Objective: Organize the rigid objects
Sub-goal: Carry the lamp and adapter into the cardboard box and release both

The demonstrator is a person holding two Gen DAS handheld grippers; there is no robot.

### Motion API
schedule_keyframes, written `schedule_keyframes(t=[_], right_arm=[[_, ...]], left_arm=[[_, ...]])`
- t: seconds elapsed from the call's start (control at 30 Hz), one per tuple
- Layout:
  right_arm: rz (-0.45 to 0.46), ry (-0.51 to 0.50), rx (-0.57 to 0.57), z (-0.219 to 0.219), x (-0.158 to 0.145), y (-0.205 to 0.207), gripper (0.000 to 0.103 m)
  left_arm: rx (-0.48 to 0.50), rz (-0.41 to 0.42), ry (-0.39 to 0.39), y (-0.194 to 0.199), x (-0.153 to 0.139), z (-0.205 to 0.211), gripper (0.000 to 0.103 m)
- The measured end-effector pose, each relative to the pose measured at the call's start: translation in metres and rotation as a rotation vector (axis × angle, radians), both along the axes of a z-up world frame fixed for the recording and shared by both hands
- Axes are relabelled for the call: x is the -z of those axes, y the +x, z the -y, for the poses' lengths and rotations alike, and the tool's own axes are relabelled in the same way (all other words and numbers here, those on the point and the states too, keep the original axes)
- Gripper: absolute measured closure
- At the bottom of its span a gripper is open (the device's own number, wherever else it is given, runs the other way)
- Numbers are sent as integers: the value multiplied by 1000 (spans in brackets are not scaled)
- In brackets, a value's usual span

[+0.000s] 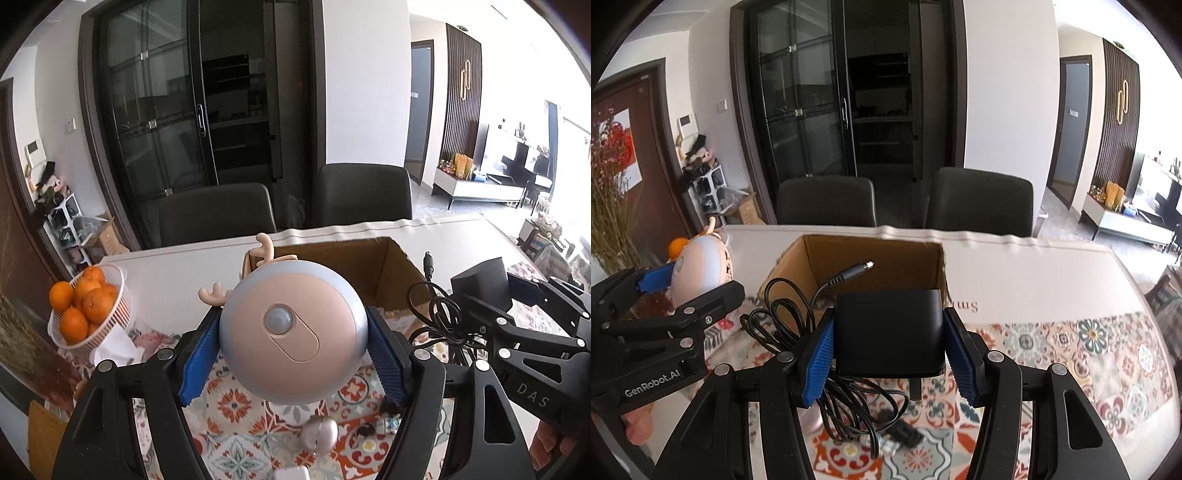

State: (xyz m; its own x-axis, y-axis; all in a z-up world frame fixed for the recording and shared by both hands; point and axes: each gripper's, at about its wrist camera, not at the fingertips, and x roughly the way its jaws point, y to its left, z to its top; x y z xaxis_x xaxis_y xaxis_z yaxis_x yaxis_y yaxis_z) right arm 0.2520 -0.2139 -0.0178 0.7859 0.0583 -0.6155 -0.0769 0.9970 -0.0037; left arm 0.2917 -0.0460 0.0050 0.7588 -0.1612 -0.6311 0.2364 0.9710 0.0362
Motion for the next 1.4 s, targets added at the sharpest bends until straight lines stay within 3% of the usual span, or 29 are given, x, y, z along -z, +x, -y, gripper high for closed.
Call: schedule_keyframes(t=[0.57,0.8,1.03,1.4], right_arm=[[5,-37,-39,-7,3,69,47],[-30,-48,-68,-9,14,100,47],[-95,-66,-94,-10,35,131,47],[-104,-101,-108,-16,44,142,51]], left_arm=[[3,-48,34,68,14,1,29],[8,-104,25,96,29,3,29],[8,-164,68,121,54,11,29],[11,-234,59,134,77,13,29]])
